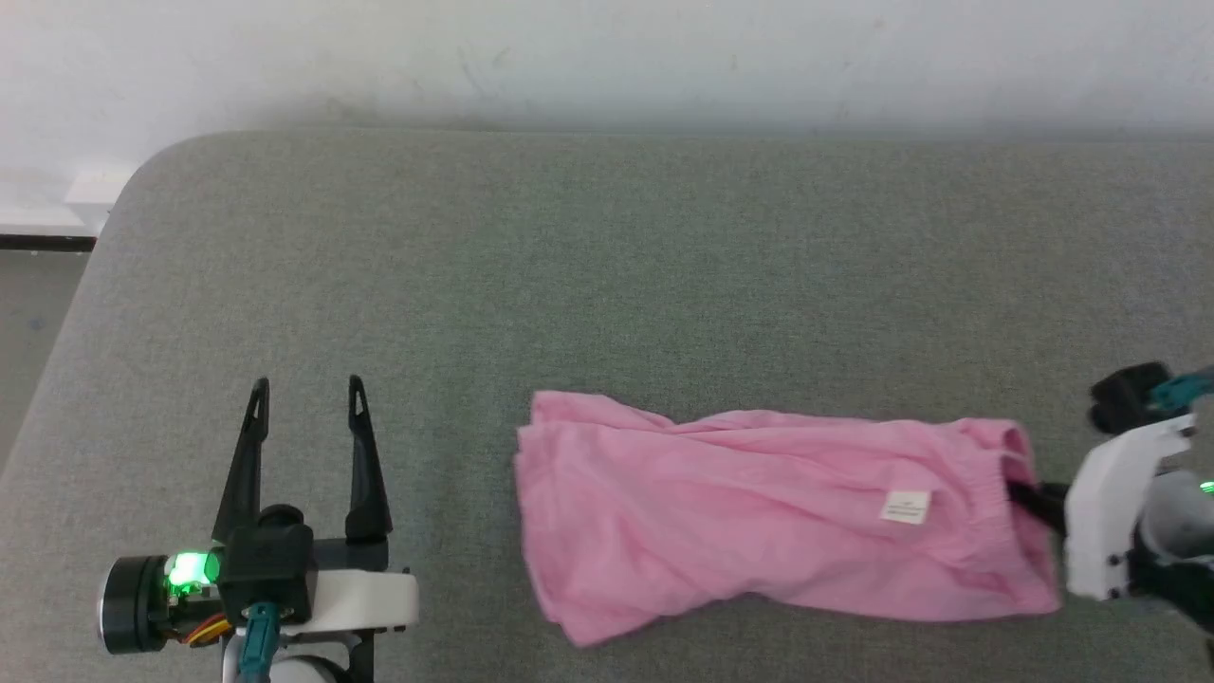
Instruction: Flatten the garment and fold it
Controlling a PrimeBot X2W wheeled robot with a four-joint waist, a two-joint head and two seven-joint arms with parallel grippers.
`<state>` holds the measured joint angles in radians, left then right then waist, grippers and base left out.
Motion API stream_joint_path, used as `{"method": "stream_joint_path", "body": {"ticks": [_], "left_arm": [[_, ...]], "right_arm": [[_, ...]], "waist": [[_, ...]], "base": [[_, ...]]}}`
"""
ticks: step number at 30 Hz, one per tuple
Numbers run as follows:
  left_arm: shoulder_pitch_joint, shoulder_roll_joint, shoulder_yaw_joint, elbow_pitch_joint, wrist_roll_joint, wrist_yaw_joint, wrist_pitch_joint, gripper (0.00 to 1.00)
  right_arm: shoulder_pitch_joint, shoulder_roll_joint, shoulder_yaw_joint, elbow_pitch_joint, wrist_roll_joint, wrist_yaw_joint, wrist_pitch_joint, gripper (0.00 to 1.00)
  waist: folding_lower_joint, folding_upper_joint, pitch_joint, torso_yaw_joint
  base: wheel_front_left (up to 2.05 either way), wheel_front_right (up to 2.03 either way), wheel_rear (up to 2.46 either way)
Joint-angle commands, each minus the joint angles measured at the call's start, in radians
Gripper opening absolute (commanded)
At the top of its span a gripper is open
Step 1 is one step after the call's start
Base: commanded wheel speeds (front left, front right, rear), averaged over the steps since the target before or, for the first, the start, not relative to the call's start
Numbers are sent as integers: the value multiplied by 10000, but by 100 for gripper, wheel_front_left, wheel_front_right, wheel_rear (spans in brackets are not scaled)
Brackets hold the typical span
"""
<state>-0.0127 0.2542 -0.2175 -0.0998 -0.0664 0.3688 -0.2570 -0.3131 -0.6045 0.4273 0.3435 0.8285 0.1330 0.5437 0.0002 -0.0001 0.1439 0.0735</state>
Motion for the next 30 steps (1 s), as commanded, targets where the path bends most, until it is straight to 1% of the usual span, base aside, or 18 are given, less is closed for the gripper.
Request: {"method": "stream_joint_path", "body": {"ticks": [1,5,7,9,11,14,15,18,21,24,27,30], "left_arm": [[188,-78,131,33,143,-117,-47,100],[299,-146,324,119,245,-221,-47,100],[379,-190,390,177,278,-272,-47,100],[443,-238,432,218,318,-316,-47,100],[490,-288,464,238,354,-349,-47,100],[510,-346,526,245,395,-386,-47,100],[510,-346,526,245,395,-386,-47,100],[493,-390,570,267,433,-426,-47,100],[427,-433,560,297,488,-469,-47,100],[311,-525,471,327,536,-513,-47,100],[174,-632,347,347,579,-546,-47,100],[55,-747,252,354,589,-555,-47,100]], "right_arm": [[-146,-376,-321,81,111,-23,-63,0],[7,-1124,-867,387,252,-23,41,0],[126,-1381,-1078,552,390,-23,173,0],[279,-1565,-1094,450,545,-23,342,0],[458,-1711,-932,-52,789,-23,536,0],[621,-1900,-820,-1119,1291,-23,738,0],[621,-1900,-820,-1119,1291,-23,738,0],[612,-1963,-789,-2308,1883,-23,1016,0],[426,-1887,-701,-3442,2357,-23,1371,0],[179,-1624,-504,-4247,2751,-23,1825,0],[-227,-1225,-211,-4693,2964,-23,2220,0],[-815,-766,171,-4765,2877,-23,2509,0]], "waist": [[-2,1,-48,-46],[-2,1,-99,-94],[-2,1,-130,-126],[-2,1,-163,-151],[-2,1,-166,-172],[-2,1,-127,-221],[-2,1,-127,-221],[-2,1,-81,-257],[-2,1,-56,-228],[-2,1,-8,-65],[-2,1,83,160],[-2,1,195,423]], "base": [[0,0,0],[0,0,0],[0,0,0],[0,0,0],[0,0,0],[0,0,0],[0,0,0],[0,0,0],[0,0,0],[0,0,0],[0,0,0],[0,0,0]]}}
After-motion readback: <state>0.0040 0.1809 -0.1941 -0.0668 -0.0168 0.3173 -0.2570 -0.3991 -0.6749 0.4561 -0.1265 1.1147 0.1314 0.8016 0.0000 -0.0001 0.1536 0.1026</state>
